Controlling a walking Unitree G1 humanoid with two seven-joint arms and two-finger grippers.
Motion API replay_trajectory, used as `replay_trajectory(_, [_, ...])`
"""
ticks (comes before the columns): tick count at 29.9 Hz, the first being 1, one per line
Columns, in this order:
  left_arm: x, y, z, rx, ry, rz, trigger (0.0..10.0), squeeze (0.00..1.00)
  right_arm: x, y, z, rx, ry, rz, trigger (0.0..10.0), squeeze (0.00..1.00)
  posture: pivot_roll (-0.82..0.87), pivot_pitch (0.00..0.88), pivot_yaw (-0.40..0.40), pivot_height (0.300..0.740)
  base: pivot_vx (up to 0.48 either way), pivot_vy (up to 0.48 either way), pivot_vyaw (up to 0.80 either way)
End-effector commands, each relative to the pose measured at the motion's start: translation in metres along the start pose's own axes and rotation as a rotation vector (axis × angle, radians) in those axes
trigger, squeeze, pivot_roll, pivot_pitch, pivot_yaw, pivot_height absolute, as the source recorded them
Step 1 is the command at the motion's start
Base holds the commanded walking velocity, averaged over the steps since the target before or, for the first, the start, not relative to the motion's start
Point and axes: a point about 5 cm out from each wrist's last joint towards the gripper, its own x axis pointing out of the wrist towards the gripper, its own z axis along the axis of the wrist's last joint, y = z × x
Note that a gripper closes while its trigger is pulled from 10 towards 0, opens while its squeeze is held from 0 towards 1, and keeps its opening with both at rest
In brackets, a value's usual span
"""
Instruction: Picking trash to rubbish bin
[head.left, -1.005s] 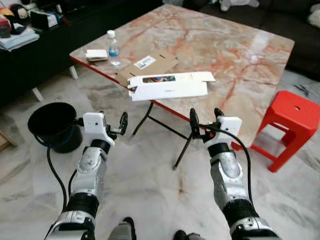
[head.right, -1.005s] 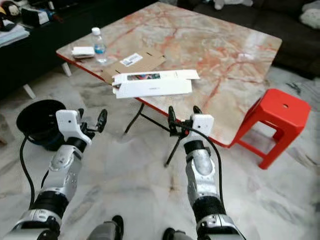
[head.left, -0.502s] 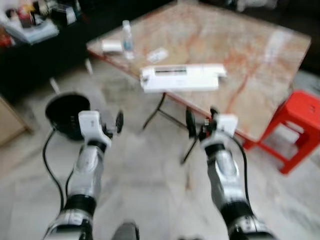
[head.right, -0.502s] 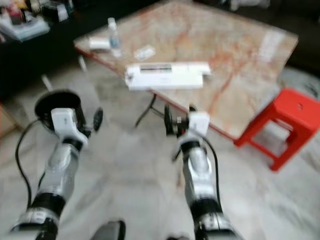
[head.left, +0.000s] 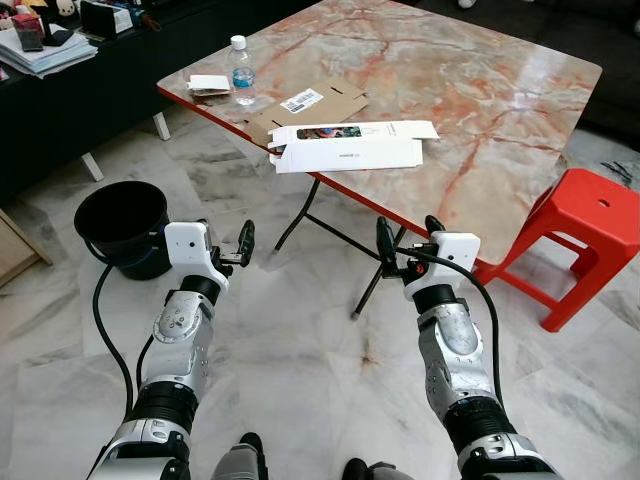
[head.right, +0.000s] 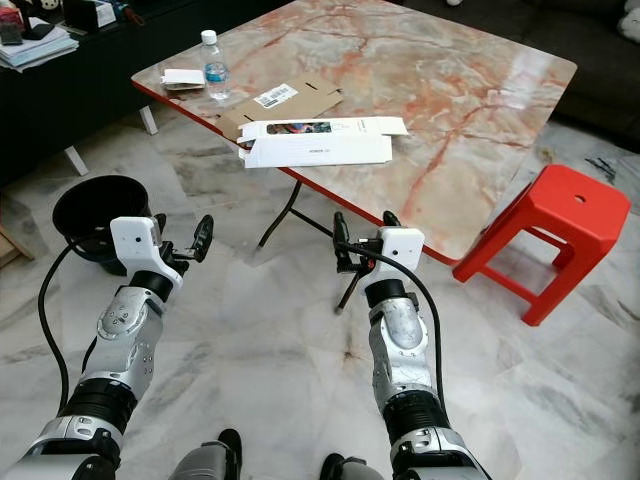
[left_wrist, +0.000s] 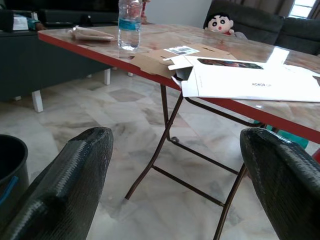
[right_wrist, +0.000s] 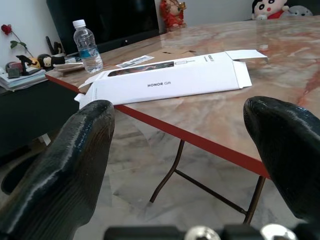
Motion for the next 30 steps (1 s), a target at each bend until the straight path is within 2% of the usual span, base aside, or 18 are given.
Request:
replay_trajectory(1, [0.002, -0.003, 0.0015, 0.004, -0.002, -0.012, 10.0, 0.0, -0.0014, -0.0015, -0.0011, 0.006, 0.006, -0.006, 10.0, 0.0, 0.15, 0.165, -0.075, 0.74, 0.0, 0.0, 0.0])
replay_trajectory(18, [0.0023, 0.0001, 0.0045, 0.023, -0.021, 0.015, 10.0, 0.0, -0.0009, 0.0, -0.0011, 0.005, 0.006, 0.002, 10.0, 0.0, 0.15, 0.165, -0.077, 0.74, 0.0, 0.0, 0.0])
replay_trajectory(22, [0.0024, -0.0045, 0.0032, 0.026, -0.019, 0.007, 10.0, 0.0, -0.0005, 0.0006, -0.0008, 0.003, 0.006, 0.005, 10.0, 0.0, 0.15, 0.165, -0.077, 0.74, 0.254, 0.0, 0.0])
replay_trajectory(30, [0.0026, -0.0044, 0.0034, 0.027, -0.018, 0.007, 10.0, 0.0, -0.0007, 0.0013, -0.0013, -0.008, 0.008, 0.011, 10.0, 0.0, 0.15, 0.163, -0.076, 0.74, 0.297, 0.0, 0.0])
